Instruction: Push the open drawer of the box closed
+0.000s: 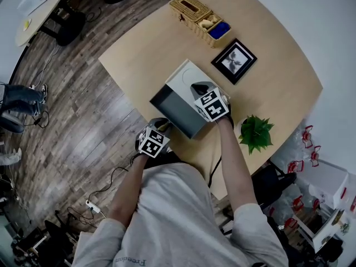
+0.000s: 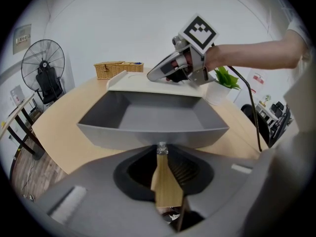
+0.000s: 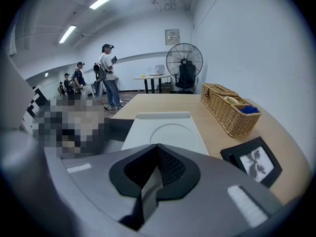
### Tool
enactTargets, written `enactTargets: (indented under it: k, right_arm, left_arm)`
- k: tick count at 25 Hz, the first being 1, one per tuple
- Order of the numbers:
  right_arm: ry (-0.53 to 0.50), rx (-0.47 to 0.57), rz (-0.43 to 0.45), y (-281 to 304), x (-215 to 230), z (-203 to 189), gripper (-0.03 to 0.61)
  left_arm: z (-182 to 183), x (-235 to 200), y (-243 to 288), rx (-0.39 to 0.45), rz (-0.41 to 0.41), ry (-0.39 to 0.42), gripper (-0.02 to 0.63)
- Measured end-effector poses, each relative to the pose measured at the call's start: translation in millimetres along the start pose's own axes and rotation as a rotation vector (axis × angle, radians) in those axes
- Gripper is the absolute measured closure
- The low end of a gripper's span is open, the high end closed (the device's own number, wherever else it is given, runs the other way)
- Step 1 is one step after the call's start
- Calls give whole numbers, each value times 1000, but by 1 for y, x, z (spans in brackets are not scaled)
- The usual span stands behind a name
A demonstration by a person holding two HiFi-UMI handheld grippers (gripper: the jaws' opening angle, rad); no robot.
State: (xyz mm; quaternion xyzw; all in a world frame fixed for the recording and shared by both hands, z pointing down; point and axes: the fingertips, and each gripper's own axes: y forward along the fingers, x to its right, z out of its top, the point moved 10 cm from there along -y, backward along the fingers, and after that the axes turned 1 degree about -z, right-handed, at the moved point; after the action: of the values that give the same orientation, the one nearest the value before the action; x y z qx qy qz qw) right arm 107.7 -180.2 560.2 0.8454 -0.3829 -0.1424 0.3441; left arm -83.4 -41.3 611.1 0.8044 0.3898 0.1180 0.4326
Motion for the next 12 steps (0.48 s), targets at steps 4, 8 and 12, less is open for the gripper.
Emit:
enactTargets:
  k: [4, 8, 12]
  right_arm:
    - [-6, 0, 0, -1, 0, 1, 577]
    - [-2, 8, -1, 0, 1, 1, 577]
    - [1, -9, 0, -2, 0, 1, 577]
  left_arm:
    - [3, -1, 0, 0, 4, -1, 490]
    - [5, 0, 5, 4, -1, 7, 489]
    - [5, 0, 6, 9, -4, 0, 490]
